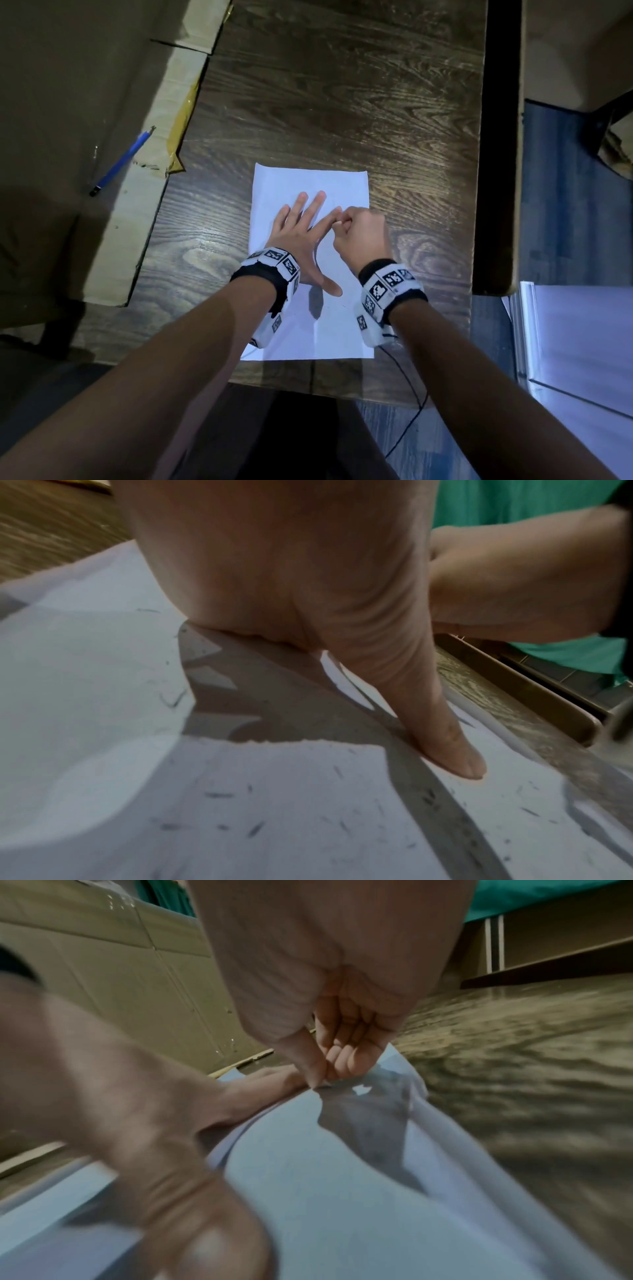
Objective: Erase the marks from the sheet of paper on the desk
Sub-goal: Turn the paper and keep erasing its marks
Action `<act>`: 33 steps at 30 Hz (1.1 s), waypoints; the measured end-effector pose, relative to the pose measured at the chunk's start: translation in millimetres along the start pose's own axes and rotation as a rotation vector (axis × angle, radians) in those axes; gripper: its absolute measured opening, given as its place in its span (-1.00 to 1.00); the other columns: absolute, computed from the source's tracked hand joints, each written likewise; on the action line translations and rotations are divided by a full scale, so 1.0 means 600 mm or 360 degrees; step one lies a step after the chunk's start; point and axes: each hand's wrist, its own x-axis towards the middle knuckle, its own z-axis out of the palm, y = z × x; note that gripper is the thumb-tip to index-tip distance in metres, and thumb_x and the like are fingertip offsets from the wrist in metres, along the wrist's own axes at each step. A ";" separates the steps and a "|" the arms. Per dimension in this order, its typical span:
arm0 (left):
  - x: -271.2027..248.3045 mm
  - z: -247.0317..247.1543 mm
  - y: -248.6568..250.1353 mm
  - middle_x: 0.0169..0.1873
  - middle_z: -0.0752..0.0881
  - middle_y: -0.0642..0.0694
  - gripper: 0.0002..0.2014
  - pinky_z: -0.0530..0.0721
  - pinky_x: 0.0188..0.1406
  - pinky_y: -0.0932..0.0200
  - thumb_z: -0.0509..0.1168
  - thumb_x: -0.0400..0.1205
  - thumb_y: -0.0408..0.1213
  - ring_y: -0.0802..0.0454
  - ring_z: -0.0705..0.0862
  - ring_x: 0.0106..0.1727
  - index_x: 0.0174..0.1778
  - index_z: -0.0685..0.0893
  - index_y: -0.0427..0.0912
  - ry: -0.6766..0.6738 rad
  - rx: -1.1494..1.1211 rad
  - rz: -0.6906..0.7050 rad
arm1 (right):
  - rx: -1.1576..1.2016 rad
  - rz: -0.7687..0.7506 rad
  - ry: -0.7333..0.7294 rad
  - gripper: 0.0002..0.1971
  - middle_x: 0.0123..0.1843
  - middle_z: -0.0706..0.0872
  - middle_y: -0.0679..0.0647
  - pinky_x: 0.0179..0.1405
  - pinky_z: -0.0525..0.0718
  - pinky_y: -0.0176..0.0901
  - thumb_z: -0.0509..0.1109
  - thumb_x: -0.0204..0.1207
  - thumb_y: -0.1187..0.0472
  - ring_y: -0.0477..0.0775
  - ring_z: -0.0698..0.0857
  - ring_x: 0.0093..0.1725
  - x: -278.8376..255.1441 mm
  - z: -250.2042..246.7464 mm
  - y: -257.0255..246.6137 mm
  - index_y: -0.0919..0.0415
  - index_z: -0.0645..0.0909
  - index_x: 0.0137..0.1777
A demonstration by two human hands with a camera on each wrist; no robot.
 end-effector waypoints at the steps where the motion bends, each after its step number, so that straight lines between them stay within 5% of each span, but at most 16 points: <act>1: -0.001 0.000 0.001 0.62 -0.59 0.08 0.50 -0.40 0.65 -0.24 0.37 -0.02 0.68 -0.09 -0.60 0.63 0.66 -0.43 0.30 0.0008 -0.0005 0.0004 | -0.0005 -0.0001 0.0011 -0.91 -0.28 0.73 0.12 -0.23 0.75 0.03 0.35 0.51 0.26 0.18 0.71 -0.29 -0.016 0.002 0.004 0.20 0.68 -0.18; 5: -0.003 0.002 0.000 0.64 -0.56 0.07 0.46 -0.35 0.66 -0.25 0.38 0.03 0.66 -0.09 -0.58 0.64 0.67 -0.41 0.30 0.0041 -0.0001 0.0000 | 0.0002 -0.0038 -0.0113 -0.90 -0.23 0.76 0.16 -0.20 0.73 0.04 0.38 0.49 0.29 0.20 0.72 -0.24 -0.094 -0.005 0.015 0.26 0.73 -0.14; 10: 0.000 0.001 0.001 0.62 -0.58 0.09 0.53 -0.42 0.64 -0.22 0.36 -0.04 0.69 -0.08 -0.60 0.63 0.66 -0.46 0.28 0.0006 0.0000 -0.0011 | -0.0011 0.0002 0.0018 -0.89 -0.26 0.75 0.15 -0.22 0.74 0.01 0.36 0.52 0.22 0.22 0.72 -0.26 0.010 -0.005 -0.005 0.22 0.68 -0.16; 16: -0.001 0.002 -0.001 0.64 -0.55 0.08 0.49 -0.40 0.64 -0.23 0.37 0.00 0.67 -0.10 -0.58 0.64 0.67 -0.42 0.29 0.0031 0.0003 -0.0011 | -0.0069 -0.0021 -0.0159 -0.89 -0.22 0.76 0.15 -0.22 0.73 -0.03 0.35 0.51 0.29 0.20 0.73 -0.22 -0.076 -0.010 0.004 0.24 0.72 -0.13; 21: 0.001 -0.002 0.002 0.63 -0.58 0.09 0.53 -0.42 0.63 -0.21 0.37 -0.06 0.69 -0.08 -0.60 0.63 0.66 -0.44 0.28 -0.0011 -0.0010 -0.0020 | -0.0062 -0.0044 -0.0104 -0.86 -0.25 0.73 0.14 -0.22 0.72 -0.01 0.33 0.52 0.28 0.24 0.71 -0.23 0.007 -0.018 -0.014 0.12 0.60 -0.26; 26: -0.002 0.001 0.000 0.64 -0.56 0.09 0.47 -0.37 0.66 -0.22 0.36 0.02 0.67 -0.08 -0.59 0.64 0.66 -0.43 0.29 0.0040 -0.0013 -0.0006 | -0.0082 -0.0063 -0.0185 -0.89 -0.22 0.74 0.17 -0.20 0.73 0.09 0.31 0.48 0.32 0.25 0.71 -0.22 -0.085 -0.007 0.007 0.29 0.67 -0.18; 33: -0.001 -0.003 0.001 0.61 -0.60 0.12 0.53 -0.43 0.63 -0.19 0.35 -0.05 0.70 -0.05 -0.63 0.61 0.65 -0.46 0.29 -0.0023 -0.0043 -0.0001 | -0.0084 -0.0007 -0.0049 -0.88 -0.27 0.72 0.15 -0.23 0.72 -0.01 0.32 0.52 0.26 0.22 0.70 -0.26 0.002 -0.014 -0.007 0.22 0.66 -0.20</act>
